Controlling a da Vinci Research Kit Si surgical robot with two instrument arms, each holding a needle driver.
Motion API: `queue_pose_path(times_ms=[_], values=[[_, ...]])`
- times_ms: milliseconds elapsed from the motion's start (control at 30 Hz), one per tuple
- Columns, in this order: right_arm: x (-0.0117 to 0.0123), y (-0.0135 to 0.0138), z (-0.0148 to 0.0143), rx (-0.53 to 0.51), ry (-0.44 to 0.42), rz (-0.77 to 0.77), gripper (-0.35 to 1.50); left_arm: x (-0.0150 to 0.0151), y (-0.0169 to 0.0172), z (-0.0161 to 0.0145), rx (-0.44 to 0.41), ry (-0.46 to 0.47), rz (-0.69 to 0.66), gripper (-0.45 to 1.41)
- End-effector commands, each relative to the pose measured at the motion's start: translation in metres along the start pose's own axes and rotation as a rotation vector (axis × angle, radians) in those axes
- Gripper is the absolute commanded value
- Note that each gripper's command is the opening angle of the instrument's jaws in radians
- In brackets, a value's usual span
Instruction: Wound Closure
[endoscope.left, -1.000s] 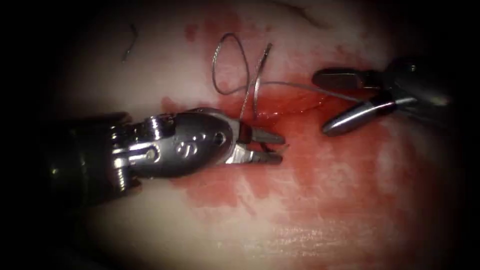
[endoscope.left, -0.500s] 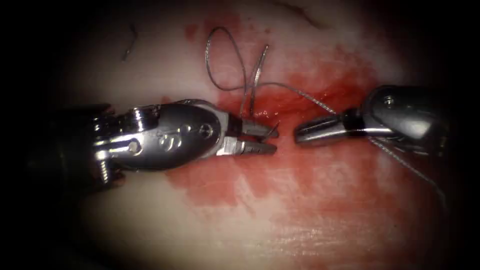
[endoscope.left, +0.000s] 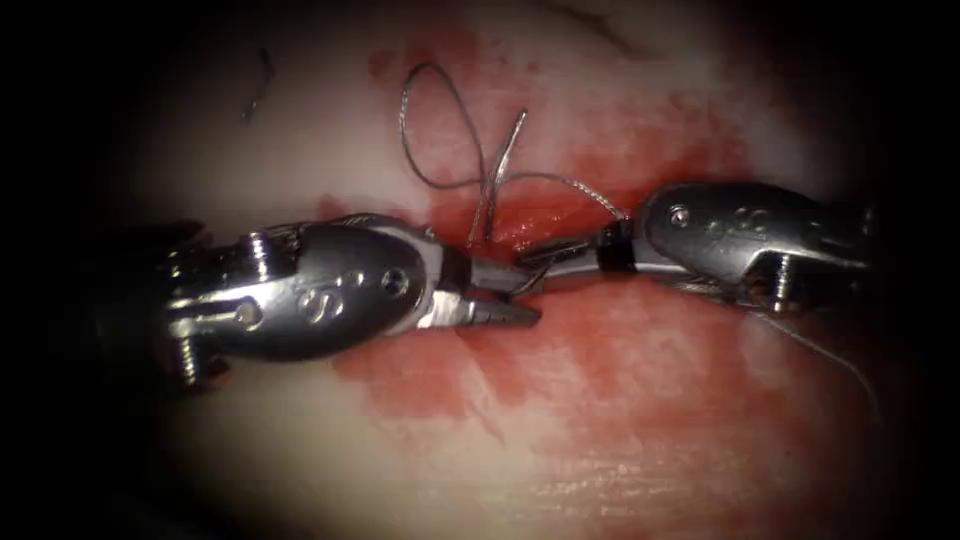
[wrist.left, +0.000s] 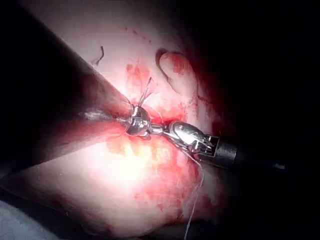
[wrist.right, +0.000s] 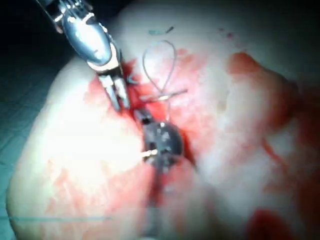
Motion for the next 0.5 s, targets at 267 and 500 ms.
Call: queue_pose_path(times_ms=[267, 500], values=[[0.0003, -0.0006, 0.0017, 0.003, -0.001, -0.003, -0.35, 0.0013, 0.0000, 0.0007, 0.000, 0.002, 0.017, -0.35], [0.0003, -0.0005, 0.0016, 0.004, -0.004, -0.003, -0.35, 0.0045, 0.0012, -0.0002, -0.006, 0.011, -0.050, -0.35]])
